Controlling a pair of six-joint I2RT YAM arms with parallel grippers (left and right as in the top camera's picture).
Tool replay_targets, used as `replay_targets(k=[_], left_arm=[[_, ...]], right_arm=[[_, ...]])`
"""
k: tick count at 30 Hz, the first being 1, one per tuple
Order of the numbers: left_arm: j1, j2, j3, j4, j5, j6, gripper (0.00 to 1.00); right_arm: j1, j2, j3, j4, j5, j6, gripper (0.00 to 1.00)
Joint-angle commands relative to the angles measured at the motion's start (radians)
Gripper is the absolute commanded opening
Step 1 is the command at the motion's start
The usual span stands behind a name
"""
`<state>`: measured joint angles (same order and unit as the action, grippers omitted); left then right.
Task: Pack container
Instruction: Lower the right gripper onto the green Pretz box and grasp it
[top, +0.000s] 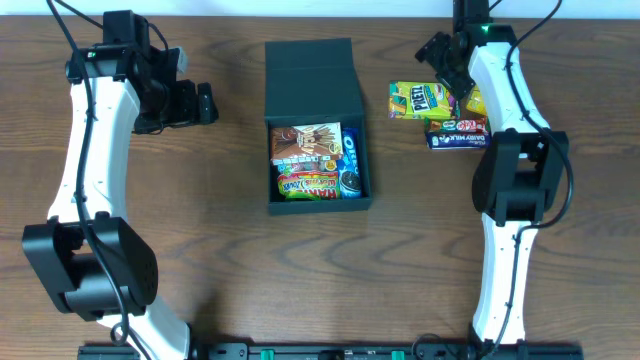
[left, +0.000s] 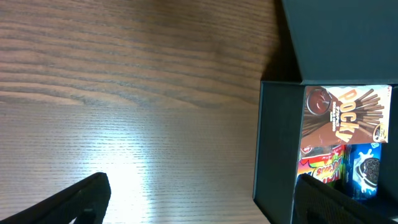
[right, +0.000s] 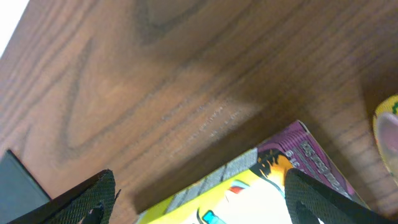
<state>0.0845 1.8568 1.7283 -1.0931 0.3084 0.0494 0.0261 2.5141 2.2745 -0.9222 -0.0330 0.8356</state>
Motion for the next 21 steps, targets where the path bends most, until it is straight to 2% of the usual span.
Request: replay_targets(k=[1,6,11,21], left_arm=[[0.007,-0.013,0.001,-0.003,0.003,-0.005,0.95],[0.007,-0.013,0.001,-0.003,0.003,-0.005,0.95],[0.007,-0.013,0.001,-0.003,0.003,-0.005,0.95],[0.007,-0.013,0.001,-0.003,0.003,-0.005,0.95]], right_arm=[[-0.006,0.025,0.015,-0.023,-0.001,-0.03,0.86],[-0.006,0.023,0.025,-0.013,-0.01,-0.04,0.81],[-0.005,0.022,0.115,-0.036,-0.092,-0.04,0.8],[0.006,0.072,0.163,0.014,-0.017,-0.04,0.8]])
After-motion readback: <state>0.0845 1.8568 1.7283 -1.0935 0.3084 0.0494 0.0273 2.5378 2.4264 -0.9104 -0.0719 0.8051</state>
